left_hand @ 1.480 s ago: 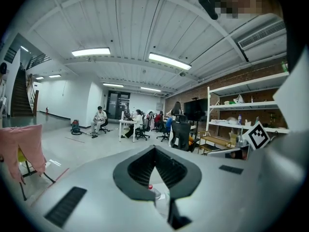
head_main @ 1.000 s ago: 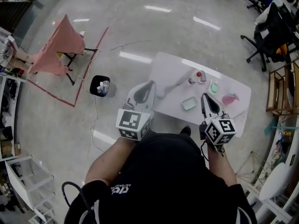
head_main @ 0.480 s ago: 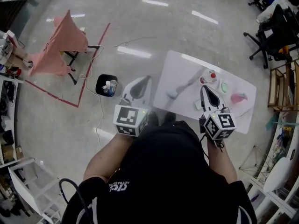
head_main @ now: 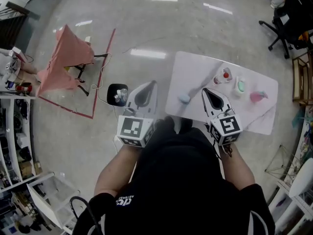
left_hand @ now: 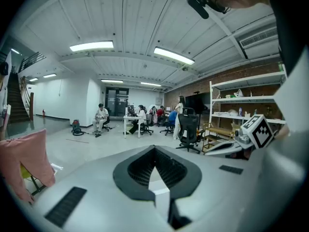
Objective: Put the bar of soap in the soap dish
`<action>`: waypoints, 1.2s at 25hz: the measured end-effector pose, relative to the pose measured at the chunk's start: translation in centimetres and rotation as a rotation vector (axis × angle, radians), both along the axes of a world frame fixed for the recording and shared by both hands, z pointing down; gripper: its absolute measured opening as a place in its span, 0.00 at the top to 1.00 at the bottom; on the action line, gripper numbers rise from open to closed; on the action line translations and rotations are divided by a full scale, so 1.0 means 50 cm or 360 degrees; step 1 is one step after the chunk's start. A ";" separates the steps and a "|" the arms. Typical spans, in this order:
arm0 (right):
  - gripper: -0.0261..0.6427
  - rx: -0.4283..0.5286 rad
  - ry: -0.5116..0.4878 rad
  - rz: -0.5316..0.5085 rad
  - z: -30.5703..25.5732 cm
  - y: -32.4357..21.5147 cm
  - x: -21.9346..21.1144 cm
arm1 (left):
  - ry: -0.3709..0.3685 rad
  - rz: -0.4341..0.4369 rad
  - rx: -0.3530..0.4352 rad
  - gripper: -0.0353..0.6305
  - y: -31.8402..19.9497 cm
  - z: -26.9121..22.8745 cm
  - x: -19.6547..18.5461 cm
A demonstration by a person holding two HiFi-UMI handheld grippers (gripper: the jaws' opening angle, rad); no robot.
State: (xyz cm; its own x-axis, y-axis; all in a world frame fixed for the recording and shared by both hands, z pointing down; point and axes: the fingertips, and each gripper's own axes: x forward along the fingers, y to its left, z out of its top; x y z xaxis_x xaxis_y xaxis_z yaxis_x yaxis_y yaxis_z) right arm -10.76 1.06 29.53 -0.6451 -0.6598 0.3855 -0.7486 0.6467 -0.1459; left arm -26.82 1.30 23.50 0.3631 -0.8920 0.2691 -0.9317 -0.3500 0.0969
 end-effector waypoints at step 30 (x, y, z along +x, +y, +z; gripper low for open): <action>0.94 -0.0498 0.0255 0.0033 0.469 -0.095 -0.102 | 0.0073 0.0201 -0.0452 0.94 -0.089 0.316 -0.096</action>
